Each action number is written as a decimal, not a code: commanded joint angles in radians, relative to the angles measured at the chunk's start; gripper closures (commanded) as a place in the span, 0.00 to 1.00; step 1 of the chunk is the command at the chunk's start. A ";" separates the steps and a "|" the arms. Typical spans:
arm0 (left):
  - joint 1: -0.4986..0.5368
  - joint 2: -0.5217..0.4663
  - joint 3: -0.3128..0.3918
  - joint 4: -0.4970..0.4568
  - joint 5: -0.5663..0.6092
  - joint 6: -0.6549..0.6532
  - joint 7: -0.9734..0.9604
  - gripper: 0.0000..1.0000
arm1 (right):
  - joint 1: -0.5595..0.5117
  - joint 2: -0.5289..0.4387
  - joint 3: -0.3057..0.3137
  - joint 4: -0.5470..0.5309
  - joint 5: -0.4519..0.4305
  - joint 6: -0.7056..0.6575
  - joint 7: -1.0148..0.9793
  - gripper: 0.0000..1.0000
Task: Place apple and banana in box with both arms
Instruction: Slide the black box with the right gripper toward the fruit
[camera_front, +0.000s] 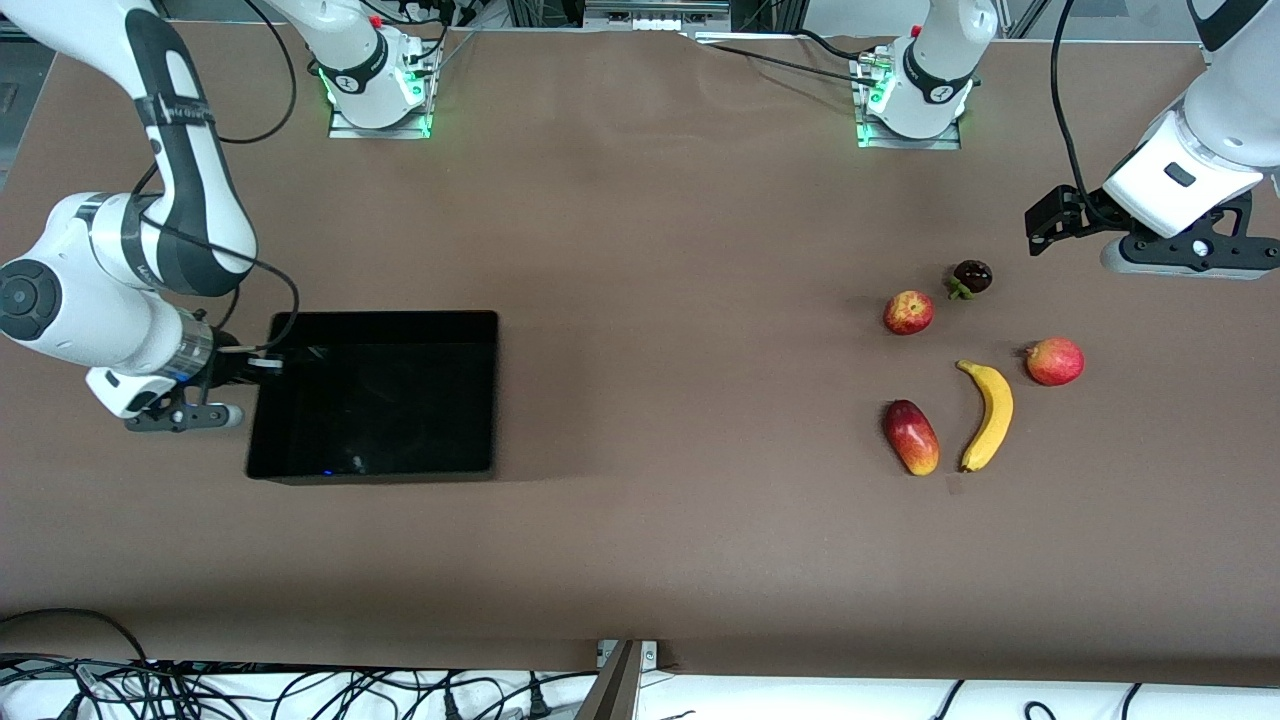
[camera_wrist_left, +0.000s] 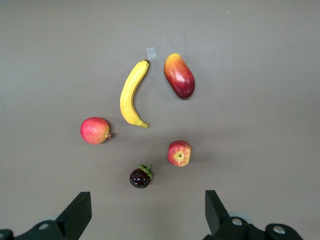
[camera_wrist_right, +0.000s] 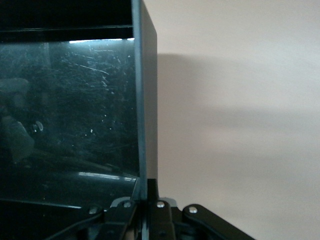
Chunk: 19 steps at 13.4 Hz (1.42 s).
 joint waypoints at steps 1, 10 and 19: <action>-0.003 0.013 0.001 0.030 -0.001 -0.025 -0.011 0.00 | 0.061 0.019 0.037 0.068 0.069 -0.050 0.098 1.00; -0.003 0.013 0.001 0.032 -0.001 -0.028 -0.011 0.00 | 0.543 0.237 0.039 0.300 0.155 -0.030 0.610 1.00; -0.003 0.013 -0.001 0.026 -0.006 -0.072 -0.008 0.00 | 0.738 0.432 0.036 0.412 0.120 0.138 0.752 1.00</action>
